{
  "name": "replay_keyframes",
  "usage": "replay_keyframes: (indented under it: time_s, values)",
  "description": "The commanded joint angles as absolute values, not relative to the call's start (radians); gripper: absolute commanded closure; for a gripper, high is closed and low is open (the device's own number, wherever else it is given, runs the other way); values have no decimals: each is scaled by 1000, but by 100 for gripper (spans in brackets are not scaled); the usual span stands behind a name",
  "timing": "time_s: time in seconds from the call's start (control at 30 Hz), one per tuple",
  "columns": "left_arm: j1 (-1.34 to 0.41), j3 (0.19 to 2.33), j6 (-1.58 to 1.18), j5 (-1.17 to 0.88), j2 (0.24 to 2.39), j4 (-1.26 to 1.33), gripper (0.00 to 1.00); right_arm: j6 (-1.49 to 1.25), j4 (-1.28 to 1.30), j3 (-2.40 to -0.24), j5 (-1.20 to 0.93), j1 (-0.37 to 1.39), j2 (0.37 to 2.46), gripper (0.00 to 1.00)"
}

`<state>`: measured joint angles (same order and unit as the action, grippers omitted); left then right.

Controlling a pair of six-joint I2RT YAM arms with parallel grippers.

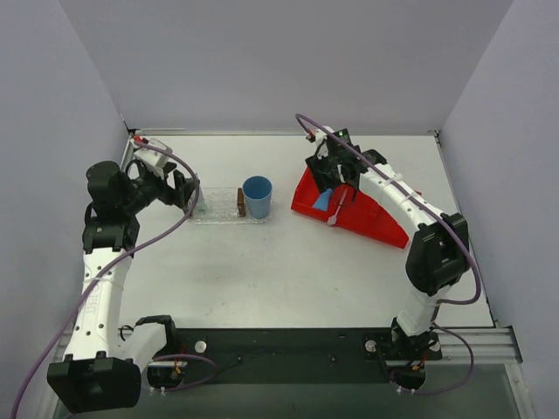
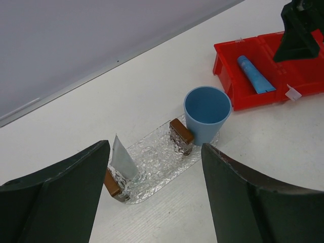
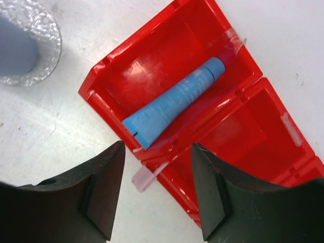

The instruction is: Prepare toiletry sets of a toothbrush and toothpaste on the tray

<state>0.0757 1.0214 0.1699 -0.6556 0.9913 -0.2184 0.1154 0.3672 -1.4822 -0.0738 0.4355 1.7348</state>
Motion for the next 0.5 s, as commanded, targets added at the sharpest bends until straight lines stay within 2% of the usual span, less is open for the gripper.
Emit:
replay_keyframes:
  time_s: [0.0,0.47]
  values:
    - [80,1006,181,-657,973,-239,17,77,413,-1586,66,456,1839,51]
    - [77,970,179,-650,974,-222,17,0,474,-1741,126,472,2085,52]
